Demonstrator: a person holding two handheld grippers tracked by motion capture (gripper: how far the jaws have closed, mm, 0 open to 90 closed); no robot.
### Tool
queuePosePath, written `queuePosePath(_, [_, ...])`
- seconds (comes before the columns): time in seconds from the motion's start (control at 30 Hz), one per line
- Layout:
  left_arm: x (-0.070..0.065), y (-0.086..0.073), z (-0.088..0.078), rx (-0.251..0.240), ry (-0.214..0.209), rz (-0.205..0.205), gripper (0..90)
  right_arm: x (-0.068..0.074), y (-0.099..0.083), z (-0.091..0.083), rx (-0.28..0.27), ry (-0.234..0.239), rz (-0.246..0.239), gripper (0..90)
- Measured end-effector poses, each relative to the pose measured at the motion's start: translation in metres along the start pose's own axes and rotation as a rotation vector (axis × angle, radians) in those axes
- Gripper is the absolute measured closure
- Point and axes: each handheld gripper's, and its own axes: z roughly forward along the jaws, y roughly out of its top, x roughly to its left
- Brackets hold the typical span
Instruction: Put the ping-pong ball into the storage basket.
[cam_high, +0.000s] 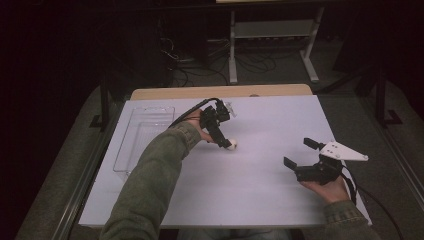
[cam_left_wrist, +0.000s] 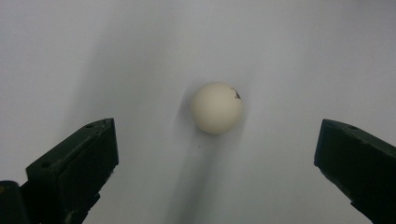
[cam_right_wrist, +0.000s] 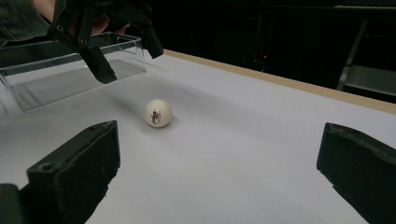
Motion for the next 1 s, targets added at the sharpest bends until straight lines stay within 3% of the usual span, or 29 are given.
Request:
queuePosePath(0.17, [0.001,0.000,0.007,0.021,-0.015,-0.001,0.0,0.000,0.000,0.000,-0.001,0.001,-0.001,0.0])
queuePosePath(0.2, [0.005,0.000,0.013,0.056,-0.024,-0.017,0.0,0.000,0.000,0.000,-0.004,0.004,0.004,0.0])
queuePosePath(0.33, [0.004,0.000,0.018,0.060,-0.018,0.003,0.0,-0.001,0.000,-0.001,-0.010,0.007,0.011,0.0])
queuePosePath(0.6, [0.002,0.001,0.031,0.044,-0.057,0.043,0.0,-0.001,0.000,-0.001,-0.008,0.010,0.007,0.0])
queuePosePath(0.77, [0.004,-0.001,0.035,0.045,-0.057,0.056,0.0,-0.001,0.000,-0.001,-0.010,0.009,0.010,0.0])
queuePosePath(0.93, [0.005,-0.001,0.034,0.032,-0.041,0.071,14.0,-0.001,0.000,-0.001,-0.011,0.011,0.009,0.0])
queuePosePath(1.0, [0.005,-0.002,0.035,0.037,-0.035,0.071,14.2,-0.001,0.000,-0.001,-0.012,0.011,0.009,0.0])
